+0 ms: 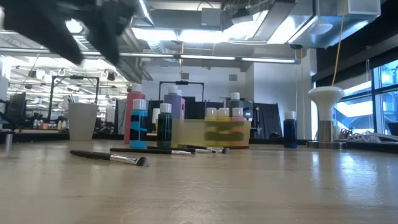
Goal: Pick & Place Paint Supplies
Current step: Put the silver paintbrush into the white cup
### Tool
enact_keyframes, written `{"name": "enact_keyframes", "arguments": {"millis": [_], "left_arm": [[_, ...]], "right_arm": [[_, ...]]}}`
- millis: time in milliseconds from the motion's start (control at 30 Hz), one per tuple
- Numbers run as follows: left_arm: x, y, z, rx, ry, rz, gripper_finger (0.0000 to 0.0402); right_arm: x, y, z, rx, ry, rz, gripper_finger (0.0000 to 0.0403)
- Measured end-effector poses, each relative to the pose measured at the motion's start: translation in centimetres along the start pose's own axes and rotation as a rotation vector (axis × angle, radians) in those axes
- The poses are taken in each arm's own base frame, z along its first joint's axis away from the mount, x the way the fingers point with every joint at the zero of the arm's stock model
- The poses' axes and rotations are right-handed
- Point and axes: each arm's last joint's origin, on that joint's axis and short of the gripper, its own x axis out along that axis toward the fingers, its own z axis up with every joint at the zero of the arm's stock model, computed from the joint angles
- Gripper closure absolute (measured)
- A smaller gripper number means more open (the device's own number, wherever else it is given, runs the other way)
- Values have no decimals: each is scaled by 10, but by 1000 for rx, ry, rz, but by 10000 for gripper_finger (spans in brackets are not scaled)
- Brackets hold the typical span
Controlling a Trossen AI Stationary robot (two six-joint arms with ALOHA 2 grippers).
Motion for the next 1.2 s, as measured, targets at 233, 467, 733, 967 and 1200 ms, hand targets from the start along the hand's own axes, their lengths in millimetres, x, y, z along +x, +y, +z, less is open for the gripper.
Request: {"name": "enact_keyframes", "arguments": {"millis": [233, 467, 733, 967, 1200], "left_arm": [[56, 16, 5, -27, 61, -78, 203], [98, 17, 3, -42, 141, -178, 204], [113, 15, 10, 15, 147, -234, 204], [115, 26, 3, -56, 202, -218, 204], [119, 33, -6, -137, 200, -240, 204]], "right_arm": [[-3, 12, -14, -45, -66, -42, 169], [-4, 17, -17, -52, -78, -34, 169], [-4, 18, -17, -50, -95, -26, 169], [-4, 19, -16, -48, -100, -19, 169], [-4, 19, -16, -48, -103, -17, 169]]}}
